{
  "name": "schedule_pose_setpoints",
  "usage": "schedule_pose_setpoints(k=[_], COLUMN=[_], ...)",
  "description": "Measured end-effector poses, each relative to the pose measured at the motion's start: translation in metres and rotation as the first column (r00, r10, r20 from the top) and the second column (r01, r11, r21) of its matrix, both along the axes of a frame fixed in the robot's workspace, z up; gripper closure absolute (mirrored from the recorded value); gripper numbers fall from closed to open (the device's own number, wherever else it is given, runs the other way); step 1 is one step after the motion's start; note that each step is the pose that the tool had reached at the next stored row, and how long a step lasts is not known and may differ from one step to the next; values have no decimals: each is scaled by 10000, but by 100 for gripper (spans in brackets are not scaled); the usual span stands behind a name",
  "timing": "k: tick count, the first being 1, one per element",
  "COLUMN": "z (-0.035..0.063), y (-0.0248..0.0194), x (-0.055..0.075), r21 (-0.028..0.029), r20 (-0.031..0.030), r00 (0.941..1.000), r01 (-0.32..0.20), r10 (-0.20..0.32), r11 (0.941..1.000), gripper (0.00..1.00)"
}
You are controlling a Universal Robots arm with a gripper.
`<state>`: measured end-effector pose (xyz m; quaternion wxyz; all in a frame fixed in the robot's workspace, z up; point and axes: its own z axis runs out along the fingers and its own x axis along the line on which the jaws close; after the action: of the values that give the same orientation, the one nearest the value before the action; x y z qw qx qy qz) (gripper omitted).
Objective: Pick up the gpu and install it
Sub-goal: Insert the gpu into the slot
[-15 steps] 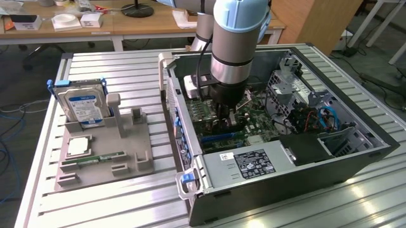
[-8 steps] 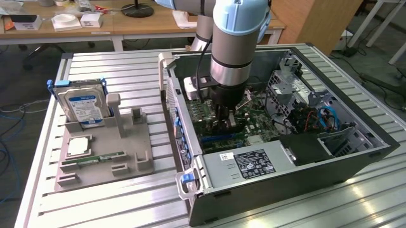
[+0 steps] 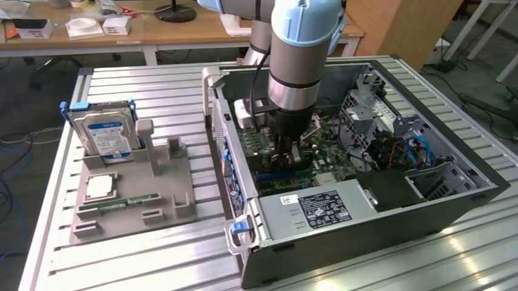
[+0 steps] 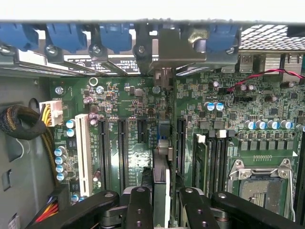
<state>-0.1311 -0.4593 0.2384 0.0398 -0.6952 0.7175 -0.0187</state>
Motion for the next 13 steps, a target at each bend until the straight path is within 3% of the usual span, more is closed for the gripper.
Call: schedule_pose_setpoints(k=[13], z=[-31], y=[0], x=[-23], r21=[-3], r20=[3], r00=[10000], r01=[1], r10=[-1], r11=[10000], gripper=[73])
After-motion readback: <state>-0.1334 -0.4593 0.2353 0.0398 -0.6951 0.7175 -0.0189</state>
